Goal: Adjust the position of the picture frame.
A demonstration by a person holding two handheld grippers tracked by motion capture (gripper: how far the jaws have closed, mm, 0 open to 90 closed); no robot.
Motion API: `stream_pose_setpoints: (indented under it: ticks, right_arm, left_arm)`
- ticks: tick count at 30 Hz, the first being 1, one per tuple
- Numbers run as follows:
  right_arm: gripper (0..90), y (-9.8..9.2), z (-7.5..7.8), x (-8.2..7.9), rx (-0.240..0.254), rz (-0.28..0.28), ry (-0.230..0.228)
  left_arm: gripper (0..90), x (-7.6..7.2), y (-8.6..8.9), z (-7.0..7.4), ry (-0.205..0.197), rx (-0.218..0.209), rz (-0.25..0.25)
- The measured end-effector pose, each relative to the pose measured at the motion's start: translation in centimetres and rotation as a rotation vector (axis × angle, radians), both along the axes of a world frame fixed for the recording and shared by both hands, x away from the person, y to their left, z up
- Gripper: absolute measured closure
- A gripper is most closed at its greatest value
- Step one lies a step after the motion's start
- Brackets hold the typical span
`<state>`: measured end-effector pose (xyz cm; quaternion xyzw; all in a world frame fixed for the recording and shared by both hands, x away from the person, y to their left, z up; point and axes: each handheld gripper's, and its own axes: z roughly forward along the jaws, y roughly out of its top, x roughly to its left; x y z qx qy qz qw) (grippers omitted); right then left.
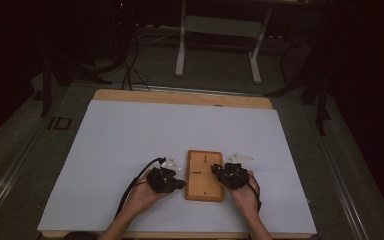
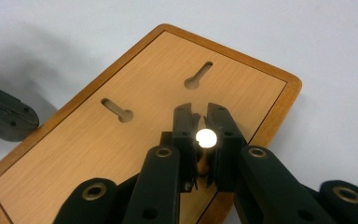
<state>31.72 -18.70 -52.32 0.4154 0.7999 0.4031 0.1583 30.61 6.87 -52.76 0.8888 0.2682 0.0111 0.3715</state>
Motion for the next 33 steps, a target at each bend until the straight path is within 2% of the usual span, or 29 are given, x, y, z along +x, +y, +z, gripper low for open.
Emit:
stream_pose_setpoints:
  ticks: [1, 4, 5, 7, 9, 10, 13, 14, 15, 20, 23, 26, 30, 33]
  right_arm:
    - [82.6, 0.1, 0.0, 0.0, 0.003, 0.002, 0.0]
    - [82.6, 0.3, -0.1, -0.1, 0.011, 0.017, 0.0]
    - [82.6, 0.3, -0.1, -0.1, 0.013, 0.025, 0.002]
    - [82.6, 0.7, -0.2, -0.2, 0.02, 0.043, 0.005]
    - [82.8, 1.1, -0.2, -0.3, 0.02, 0.066, 0.004]
    - [82.8, 1.4, -0.3, -0.4, 0.031, 0.091, 0.011]
    - [82.9, 2.4, -0.2, -0.7, 0.012, 0.132, -0.003]
    - [82.9, 2.4, -0.2, -0.7, 0.012, 0.132, -0.003]
    - [83.0, 2.5, -0.3, -0.8, 0.014, 0.142, -0.001]
    - [82.9, 2.7, -0.3, -0.9, 0.006, 0.143, -0.013]
    - [83.0, 2.7, -0.3, -1.0, 0.012, 0.154, -0.009]
    - [83.0, 3.2, -0.4, -1.3, 0.017, 0.177, -0.009]
    - [83.0, 3.7, -0.4, -1.6, 0.016, 0.2, -0.01]
    - [82.9, 4.0, -0.4, -1.8, 0.014, 0.214, -0.015]
  left_arm:
    - [89.9, 0.1, 0.1, 0.0, 0.004, 0.005, -0.012]
    - [89.8, 0.1, 0.5, 0.1, 0.028, -0.017, -0.037]
    - [89.8, 0.2, 0.8, 0.3, 0.04, -0.05, -0.059]
    - [89.8, 0.1, 1.0, 0.6, 0.025, -0.06, -0.078]
    - [89.6, 0.1, 1.1, 0.8, 0.001, -0.049, -0.083]
    - [89.6, 0.1, 1.1, 0.8, -0.005, -0.046, -0.079]
    - [89.6, 0.2, 1.4, 0.8, -0.041, -0.031, -0.046]
    - [89.4, 0.2, 1.4, 0.8, -0.041, -0.031, -0.046]
    - [89.4, 0.4, 1.7, 0.9, -0.068, -0.01, -0.009]
    - [89.1, 0.9, 2.6, 1.0, -0.115, 0.031, 0.092]
    - [89.1, 1.3, 2.9, 0.9, -0.098, 0.023, 0.11]
    - [89.5, 1.3, 3.2, 0.9, -0.083, 0.045, 0.127]
    - [89.6, 1.4, 3.8, 0.8, -0.058, 0.038, 0.133]
    - [89.7, 1.3, 4.0, 0.8, -0.051, 0.049, 0.134]
